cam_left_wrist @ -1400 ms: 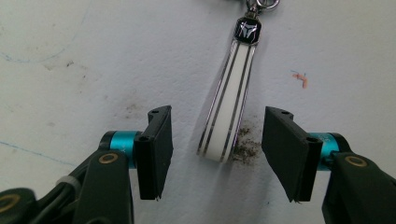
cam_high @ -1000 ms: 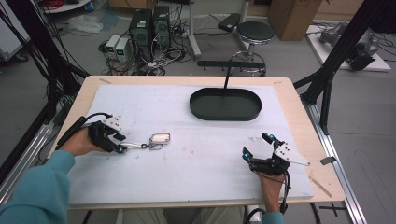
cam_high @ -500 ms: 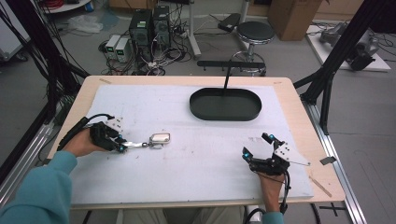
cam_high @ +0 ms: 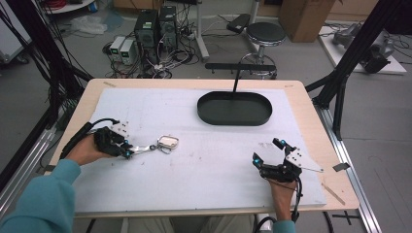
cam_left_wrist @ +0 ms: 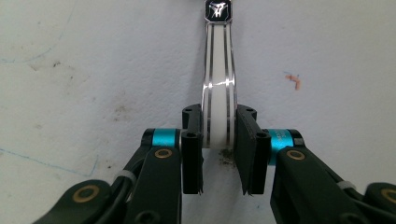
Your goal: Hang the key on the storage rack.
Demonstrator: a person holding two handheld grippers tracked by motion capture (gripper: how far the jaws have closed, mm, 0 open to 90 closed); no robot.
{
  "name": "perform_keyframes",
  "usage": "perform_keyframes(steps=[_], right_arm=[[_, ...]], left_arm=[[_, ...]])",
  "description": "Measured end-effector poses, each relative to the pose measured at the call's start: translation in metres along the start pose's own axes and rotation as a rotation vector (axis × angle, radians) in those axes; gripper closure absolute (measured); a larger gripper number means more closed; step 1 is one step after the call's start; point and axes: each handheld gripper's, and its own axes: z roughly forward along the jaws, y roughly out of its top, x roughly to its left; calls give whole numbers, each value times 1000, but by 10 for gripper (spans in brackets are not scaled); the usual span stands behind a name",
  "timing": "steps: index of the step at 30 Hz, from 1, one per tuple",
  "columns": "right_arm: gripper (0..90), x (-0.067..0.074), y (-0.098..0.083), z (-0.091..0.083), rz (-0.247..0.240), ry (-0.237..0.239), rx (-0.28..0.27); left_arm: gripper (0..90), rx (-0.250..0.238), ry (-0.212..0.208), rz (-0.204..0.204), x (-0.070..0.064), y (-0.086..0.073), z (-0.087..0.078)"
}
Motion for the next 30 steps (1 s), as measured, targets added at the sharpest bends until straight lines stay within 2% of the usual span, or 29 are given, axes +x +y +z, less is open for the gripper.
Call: perform_keyframes(steps=[1, 6, 13, 18, 19, 23, 28, 30], right_arm=[[30, 0, 0, 0, -2, -3, 1], [30, -1, 0, 1, -3, -11, -5], [29, 1, 3, 6, -10, -6, 53], [29, 1, 5, 8, -2, 21, 60], [29, 1, 8, 9, 1, 43, 58], [29, 0, 15, 11, -2, 52, 66], [29, -2, 31, 10, 20, 83, 37], [29, -1, 42, 11, 4, 108, 39]], left_arm=[[737, -12, 5, 8, 0, 1, -3], [737, -83, 45, -15, -1, 2, -11], [737, -193, 65, -22, -4, 7, -22], [737, -263, 48, -46, -5, 14, -27], [737, -273, 49, -47, -5, 16, -28], [737, -330, 27, -65, -5, 25, -31], [737, -372, 12, -45, -9, 43, -32], [737, -388, 3, -45, -10, 50, -33]])
